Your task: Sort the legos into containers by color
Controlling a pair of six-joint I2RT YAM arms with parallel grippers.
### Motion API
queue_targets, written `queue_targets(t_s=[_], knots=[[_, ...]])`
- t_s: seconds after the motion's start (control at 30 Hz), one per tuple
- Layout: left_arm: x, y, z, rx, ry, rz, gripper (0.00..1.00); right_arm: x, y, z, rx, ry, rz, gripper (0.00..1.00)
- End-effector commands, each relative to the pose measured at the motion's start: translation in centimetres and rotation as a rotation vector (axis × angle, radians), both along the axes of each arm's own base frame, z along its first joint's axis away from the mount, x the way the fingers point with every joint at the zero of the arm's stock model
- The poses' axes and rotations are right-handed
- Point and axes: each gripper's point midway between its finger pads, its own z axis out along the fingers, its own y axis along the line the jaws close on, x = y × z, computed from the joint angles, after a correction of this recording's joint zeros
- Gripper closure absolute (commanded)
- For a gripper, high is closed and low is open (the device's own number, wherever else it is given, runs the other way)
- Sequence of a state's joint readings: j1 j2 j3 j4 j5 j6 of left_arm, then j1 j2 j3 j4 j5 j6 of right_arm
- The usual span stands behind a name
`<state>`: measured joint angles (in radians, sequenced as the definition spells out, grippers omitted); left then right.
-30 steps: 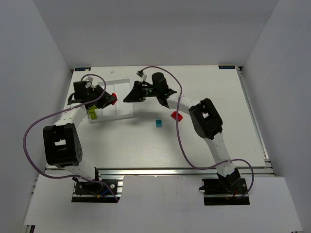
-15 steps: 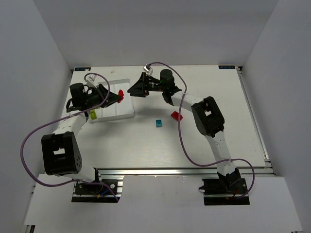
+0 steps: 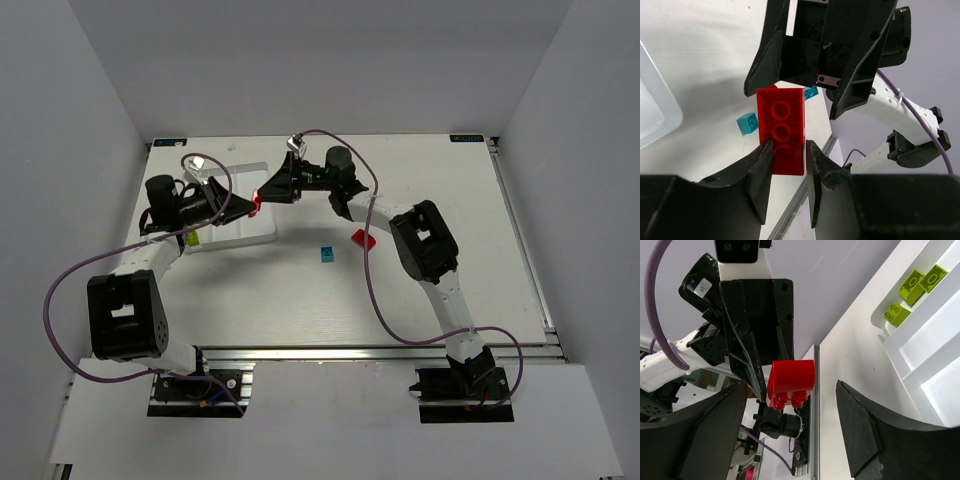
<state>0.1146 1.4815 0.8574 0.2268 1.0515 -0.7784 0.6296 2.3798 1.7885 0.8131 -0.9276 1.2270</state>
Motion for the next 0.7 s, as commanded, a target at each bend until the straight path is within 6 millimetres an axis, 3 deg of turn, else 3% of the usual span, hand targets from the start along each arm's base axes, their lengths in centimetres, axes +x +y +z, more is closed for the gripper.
queue_targets(t_s=[0.0, 0.17, 0.3, 0.47, 0.6, 0.67], knots=[[-0.7, -0.6, 1.1, -0.015, -0.051, -0.058, 0.58, -0.7, 0.5, 1.8, 0.047, -0.066, 0.031, 0.24], [-0.7, -0.6, 0.7, -0.011, -0.04, -0.061, 0.58, -1.5, 1.1, 2.3, 0.061, -0.083, 0.051, 0.3], [-0.7, -0.5, 0.4, -0.007, -0.032, -0.055, 0.56, -1.9, 1.3, 2.2, 0.062, -0.087, 0.058, 0.44], [-0.9, -0.5, 0.4, -0.009, -0.028, -0.061, 0.5, -1.6, 1.1, 2.1, 0.07, -0.082, 0.044, 0.68], [-1.2, -0.7, 0.5, -0.015, -0.03, -0.075, 0.43, -1.5, 0.8, 2.1, 0.079, -0.09, 0.042, 0.95], [-1.3, -0.7, 0.6, -0.016, -0.031, -0.075, 0.32, -1.2, 0.5, 2.0, 0.08, -0.088, 0.038, 1.0]])
